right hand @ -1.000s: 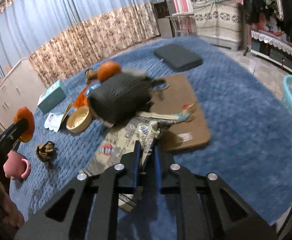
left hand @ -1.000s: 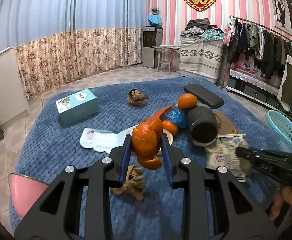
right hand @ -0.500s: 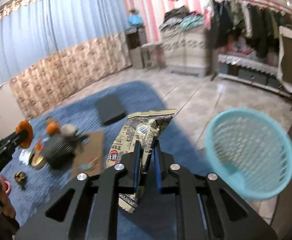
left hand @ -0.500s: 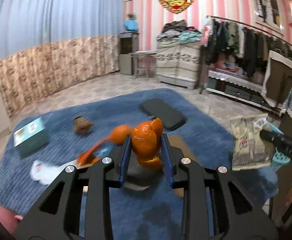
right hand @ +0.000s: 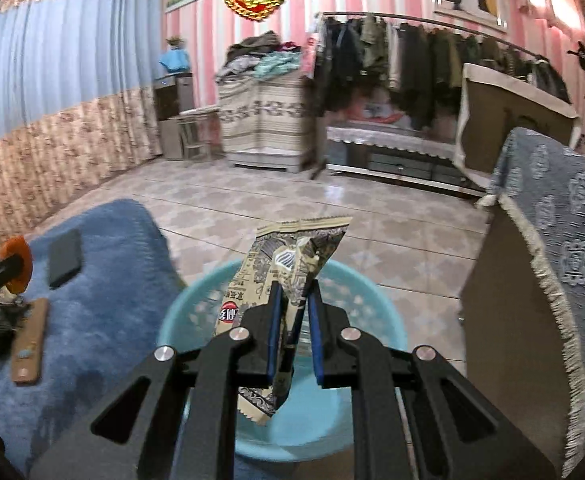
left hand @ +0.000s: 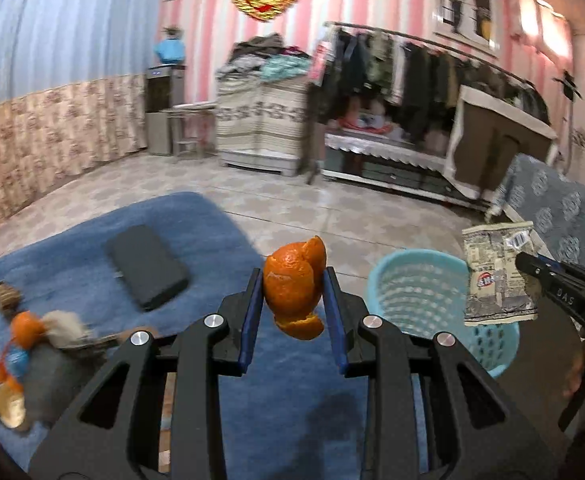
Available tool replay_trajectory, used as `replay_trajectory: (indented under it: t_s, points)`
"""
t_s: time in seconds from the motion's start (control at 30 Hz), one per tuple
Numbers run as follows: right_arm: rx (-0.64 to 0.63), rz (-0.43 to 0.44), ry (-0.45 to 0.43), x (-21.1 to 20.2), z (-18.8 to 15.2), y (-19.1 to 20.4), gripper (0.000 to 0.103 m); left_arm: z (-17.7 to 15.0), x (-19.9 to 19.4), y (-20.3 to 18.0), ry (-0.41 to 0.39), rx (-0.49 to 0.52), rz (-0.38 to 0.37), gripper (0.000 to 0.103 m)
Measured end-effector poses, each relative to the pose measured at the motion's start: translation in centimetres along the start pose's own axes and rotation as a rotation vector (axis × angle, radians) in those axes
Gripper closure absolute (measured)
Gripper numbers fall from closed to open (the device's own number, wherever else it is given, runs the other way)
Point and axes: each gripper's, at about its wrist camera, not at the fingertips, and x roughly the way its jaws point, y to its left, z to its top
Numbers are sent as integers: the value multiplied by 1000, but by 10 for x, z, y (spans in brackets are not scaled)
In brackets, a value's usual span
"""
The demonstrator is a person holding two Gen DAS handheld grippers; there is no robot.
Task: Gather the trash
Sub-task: 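Carry peel and wrapper to the blue basket and open both tools over it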
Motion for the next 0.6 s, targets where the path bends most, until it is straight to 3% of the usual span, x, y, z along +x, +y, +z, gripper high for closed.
replay_trajectory:
  t_s: [0.27, 0.53, 0.6]
  points:
    - [23, -48, 27, 16, -10, -33, 89, 1, 60, -77, 70, 73, -163, 74]
    - [57, -76, 53, 29, -20, -65, 89, -5, 107, -122, 126, 147, -170, 73]
    - [58, -75, 54, 31, -20, -67, 89, -5, 114, -127, 133, 154, -167, 60]
